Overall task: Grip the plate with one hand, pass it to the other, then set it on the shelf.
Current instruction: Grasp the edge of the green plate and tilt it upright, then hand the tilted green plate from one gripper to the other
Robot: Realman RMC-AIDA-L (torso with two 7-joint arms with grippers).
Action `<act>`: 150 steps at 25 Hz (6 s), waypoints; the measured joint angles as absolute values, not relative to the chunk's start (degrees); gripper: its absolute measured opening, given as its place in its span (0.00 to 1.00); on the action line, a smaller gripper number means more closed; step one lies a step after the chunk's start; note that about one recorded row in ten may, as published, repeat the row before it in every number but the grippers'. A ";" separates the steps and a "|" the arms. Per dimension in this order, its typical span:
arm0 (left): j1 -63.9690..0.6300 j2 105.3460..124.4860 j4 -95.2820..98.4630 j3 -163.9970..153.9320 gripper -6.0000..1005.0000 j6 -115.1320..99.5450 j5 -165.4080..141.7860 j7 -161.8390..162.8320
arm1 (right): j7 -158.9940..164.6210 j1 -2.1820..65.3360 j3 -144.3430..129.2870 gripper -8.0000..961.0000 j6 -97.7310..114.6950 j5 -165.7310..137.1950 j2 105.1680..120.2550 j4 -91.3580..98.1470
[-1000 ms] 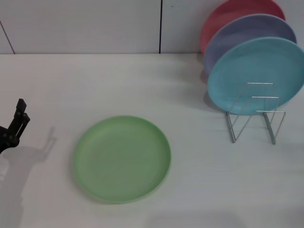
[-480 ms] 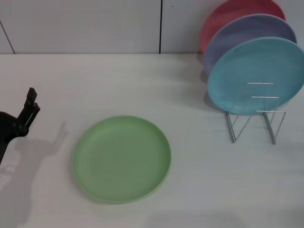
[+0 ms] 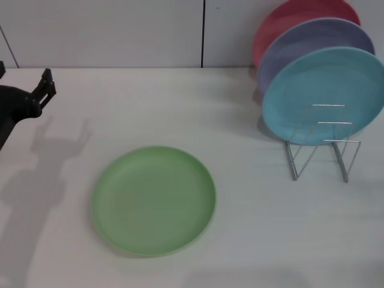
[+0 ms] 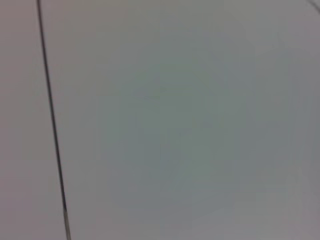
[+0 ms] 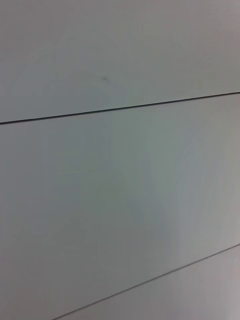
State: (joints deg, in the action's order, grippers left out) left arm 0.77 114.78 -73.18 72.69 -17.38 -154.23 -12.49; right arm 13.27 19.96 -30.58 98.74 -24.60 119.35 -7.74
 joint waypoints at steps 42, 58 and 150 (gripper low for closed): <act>-10.66 118.47 -89.44 81.82 0.84 61.17 -155.25 -9.23 | 13.27 20.54 -30.67 0.77 97.68 -25.84 119.44 -8.09; -11.76 118.40 -86.34 81.98 0.84 60.64 -156.37 -9.22 | 13.46 19.69 -30.67 0.77 98.00 -26.85 119.46 -8.26; -13.09 118.30 -105.29 86.19 0.04 53.15 -158.38 -16.19 | 96.02 31.52 -61.09 0.76 63.10 -85.97 119.17 69.52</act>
State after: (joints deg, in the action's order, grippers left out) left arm -13.09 118.30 -105.29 86.19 53.15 -158.38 -16.19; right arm 96.02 31.52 -61.09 63.10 -85.97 119.17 69.52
